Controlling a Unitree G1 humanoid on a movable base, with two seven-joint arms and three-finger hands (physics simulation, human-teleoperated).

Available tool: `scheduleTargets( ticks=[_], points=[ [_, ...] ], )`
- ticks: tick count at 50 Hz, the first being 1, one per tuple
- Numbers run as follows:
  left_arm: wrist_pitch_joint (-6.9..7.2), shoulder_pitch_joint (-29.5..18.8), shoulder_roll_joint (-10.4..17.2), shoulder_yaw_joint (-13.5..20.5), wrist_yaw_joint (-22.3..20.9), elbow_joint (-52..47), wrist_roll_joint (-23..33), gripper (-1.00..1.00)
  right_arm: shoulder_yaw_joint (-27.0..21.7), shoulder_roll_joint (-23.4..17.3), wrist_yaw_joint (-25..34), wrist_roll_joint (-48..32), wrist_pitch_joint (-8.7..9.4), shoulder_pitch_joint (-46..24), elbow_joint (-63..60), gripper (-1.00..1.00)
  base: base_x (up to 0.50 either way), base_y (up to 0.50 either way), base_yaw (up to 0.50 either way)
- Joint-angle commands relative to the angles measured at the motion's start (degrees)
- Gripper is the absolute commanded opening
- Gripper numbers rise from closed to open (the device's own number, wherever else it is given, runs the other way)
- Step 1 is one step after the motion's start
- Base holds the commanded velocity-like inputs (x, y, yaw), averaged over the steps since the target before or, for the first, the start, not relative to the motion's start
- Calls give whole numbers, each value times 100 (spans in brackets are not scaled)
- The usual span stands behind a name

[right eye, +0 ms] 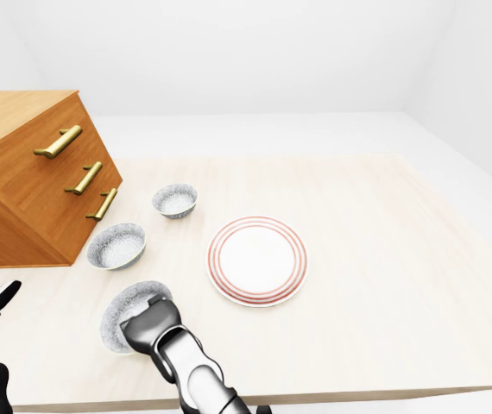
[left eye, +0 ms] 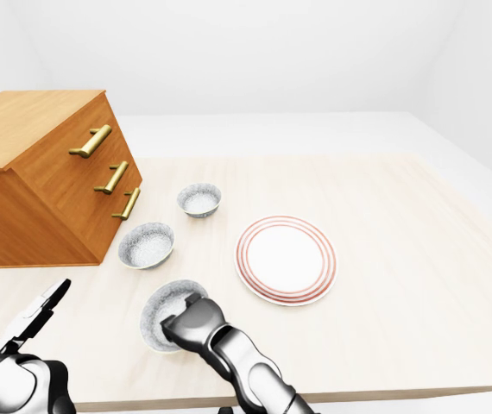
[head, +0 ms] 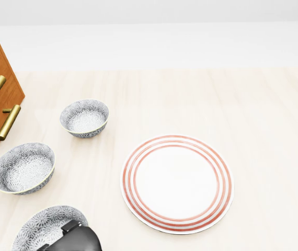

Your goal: Put the bowl at the front on the plate.

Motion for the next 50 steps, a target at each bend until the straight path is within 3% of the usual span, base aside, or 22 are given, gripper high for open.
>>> scheduleTargets(
  ticks=[1,4,13,22,28,37,44,50],
  points=[
    [0,-11,7,-12,0,26,-1,100,33,-84,344,-57,83,91,-124,-100,0,0,0],
    [0,-3,4,-13,0,20,4,100,65,-115,503,-245,145,64,-398,-100,0,0,0],
    [0,-1,-1,-40,0,71,32,100,-27,-65,695,-656,97,-106,-880,-100,0,0,0],
    [0,4,3,-43,0,55,62,100,-414,86,466,-755,-25,-505,-824,-100,0,0,0],
    [0,-17,7,-65,0,140,102,100,-618,134,874,-901,-103,-739,-1263,-100,0,0,0],
    [0,-4,11,-57,0,83,114,100,-887,170,1004,-1140,-213,-1033,-1411,-100,0,0,0],
    [0,-14,22,-81,0,119,153,100,-1089,108,950,-1181,-201,-1115,-1458,-100,0,0,0],
    [0,-33,19,-109,0,213,209,100,-986,-24,987,-1267,-113,-848,-1809,-100,0,0,0]
  ],
)
